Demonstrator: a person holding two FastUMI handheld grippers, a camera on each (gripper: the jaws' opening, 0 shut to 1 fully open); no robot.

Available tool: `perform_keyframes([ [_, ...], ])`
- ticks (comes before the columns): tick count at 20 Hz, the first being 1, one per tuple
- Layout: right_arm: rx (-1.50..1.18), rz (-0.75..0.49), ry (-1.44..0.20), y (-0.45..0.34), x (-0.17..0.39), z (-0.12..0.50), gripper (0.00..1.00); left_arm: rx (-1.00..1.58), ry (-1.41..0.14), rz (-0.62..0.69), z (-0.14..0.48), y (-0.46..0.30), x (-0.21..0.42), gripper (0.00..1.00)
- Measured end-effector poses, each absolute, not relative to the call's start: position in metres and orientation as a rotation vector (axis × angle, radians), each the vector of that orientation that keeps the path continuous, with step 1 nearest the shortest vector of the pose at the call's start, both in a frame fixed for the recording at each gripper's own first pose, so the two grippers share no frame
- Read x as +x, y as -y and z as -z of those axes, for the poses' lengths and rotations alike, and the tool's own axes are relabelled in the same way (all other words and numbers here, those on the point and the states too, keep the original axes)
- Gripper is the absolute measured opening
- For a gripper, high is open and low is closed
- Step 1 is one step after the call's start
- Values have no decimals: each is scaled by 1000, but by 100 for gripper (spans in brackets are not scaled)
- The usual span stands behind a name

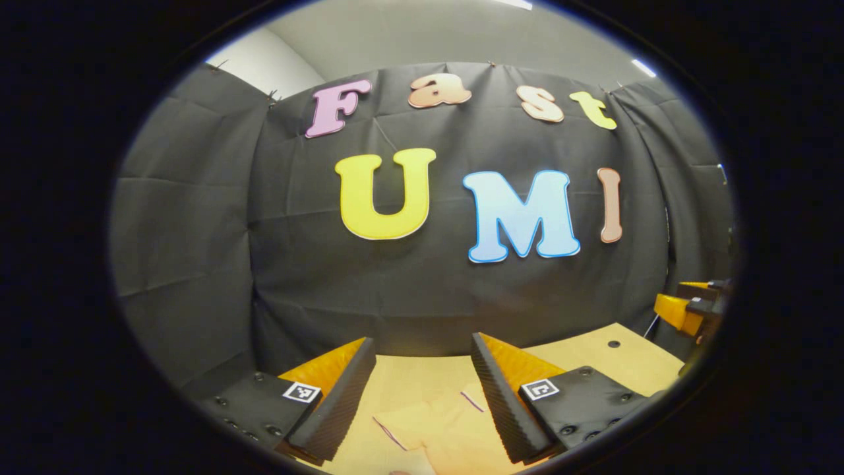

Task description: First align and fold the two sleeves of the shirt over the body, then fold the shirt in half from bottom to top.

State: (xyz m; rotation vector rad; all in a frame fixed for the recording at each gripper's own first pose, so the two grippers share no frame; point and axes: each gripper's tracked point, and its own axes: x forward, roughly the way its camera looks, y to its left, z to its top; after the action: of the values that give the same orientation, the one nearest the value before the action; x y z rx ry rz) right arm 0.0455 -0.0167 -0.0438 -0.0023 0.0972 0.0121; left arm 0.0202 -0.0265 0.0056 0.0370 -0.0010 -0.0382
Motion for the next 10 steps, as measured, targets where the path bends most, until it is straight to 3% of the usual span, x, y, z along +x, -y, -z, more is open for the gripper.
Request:
perform_keyframes([
  [10,15,3,-369,52,103,171,95,37,3,4,-10,26,5,94],
])
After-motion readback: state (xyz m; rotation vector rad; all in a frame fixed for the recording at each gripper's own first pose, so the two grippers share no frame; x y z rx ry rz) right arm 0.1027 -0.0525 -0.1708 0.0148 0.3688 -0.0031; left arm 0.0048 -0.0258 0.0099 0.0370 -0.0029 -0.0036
